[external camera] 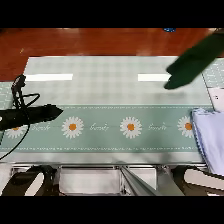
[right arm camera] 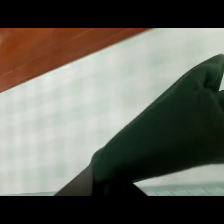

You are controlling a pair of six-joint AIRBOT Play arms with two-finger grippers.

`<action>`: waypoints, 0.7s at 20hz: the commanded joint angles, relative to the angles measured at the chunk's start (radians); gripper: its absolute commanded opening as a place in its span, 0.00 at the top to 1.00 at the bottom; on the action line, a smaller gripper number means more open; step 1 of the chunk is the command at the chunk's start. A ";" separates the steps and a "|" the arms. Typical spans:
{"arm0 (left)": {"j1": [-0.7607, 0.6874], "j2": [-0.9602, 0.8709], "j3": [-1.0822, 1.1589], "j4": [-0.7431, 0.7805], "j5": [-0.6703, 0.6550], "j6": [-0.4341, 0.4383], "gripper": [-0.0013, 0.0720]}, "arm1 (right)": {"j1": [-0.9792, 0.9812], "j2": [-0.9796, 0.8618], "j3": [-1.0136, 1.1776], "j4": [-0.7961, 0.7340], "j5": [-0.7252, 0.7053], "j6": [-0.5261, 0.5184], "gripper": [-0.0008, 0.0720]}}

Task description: Fold the shirts.

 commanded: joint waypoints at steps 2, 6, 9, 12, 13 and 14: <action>0.000 0.000 0.000 0.000 0.001 0.021 0.96 | -0.206 0.072 -0.019 -0.168 0.265 0.004 0.96; 0.000 0.000 0.000 0.000 0.019 0.022 0.96 | -0.332 0.207 -0.194 -0.372 0.290 -0.033 0.96; 0.000 0.000 0.000 0.000 0.035 0.037 0.96 | -0.428 0.359 -0.465 -0.578 0.290 -0.087 0.96; 0.000 0.000 0.000 0.000 0.040 0.037 0.96 | -0.548 0.500 -0.766 -0.756 0.292 -0.090 0.96; 0.000 0.000 0.000 0.000 0.042 0.037 0.96 | -0.581 0.535 -0.849 -0.800 0.291 -0.080 0.96; 0.000 0.000 0.000 0.000 0.041 0.042 0.96 | -0.597 0.561 -0.913 -0.837 0.289 -0.062 0.96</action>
